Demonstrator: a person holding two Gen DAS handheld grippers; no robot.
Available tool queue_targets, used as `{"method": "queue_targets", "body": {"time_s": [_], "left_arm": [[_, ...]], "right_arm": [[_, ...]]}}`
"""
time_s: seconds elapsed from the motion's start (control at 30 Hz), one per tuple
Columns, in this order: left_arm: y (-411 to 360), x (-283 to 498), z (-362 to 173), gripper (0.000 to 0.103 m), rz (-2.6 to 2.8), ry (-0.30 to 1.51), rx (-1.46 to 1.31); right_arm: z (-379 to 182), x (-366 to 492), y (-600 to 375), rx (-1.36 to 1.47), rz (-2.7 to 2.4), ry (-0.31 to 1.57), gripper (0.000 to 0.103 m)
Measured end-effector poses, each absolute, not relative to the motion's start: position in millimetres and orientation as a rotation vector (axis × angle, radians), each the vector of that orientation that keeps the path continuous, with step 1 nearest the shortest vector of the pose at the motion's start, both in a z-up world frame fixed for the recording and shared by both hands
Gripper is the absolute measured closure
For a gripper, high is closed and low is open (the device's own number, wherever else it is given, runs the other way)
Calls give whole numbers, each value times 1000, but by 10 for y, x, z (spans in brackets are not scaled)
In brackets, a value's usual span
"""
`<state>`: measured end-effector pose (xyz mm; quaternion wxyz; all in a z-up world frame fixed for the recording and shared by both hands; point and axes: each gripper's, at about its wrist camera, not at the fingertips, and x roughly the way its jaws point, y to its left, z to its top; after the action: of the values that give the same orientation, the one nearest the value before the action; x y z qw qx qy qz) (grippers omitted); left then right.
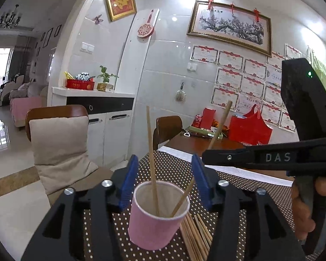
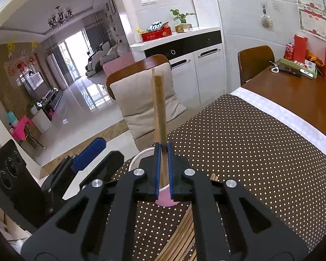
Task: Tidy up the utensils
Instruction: 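Lift the chopstick with the right gripper and lower it into the pink cup, then open the right gripper and move it back over the chopstick pile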
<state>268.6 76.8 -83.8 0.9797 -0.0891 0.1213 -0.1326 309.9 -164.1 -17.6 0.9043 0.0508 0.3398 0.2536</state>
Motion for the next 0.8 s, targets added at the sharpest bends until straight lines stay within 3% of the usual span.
{"method": "queue_targets", "body": {"time_s": [0.07, 0.13, 0.2, 0.53, 0.8], "left_arm": [[788, 2629, -829, 44, -256, 252, -177], [812, 2553, -812, 41, -248, 253, -177], [830, 2506, -797, 37, -247, 265, -177], [756, 2224, -805, 35, -367, 359, -151], [454, 2371, -1192, 35, -380, 740, -41]], "right_arm": [[-166, 3053, -1642, 106, 520, 698, 94], [-153, 3006, -1648, 107, 514, 692, 82], [-134, 2962, -1682, 121, 498, 675, 53], [-140, 2629, -2000, 169, 449, 636, 47], [-651, 2345, -2351, 117, 333, 731, 46]]}}
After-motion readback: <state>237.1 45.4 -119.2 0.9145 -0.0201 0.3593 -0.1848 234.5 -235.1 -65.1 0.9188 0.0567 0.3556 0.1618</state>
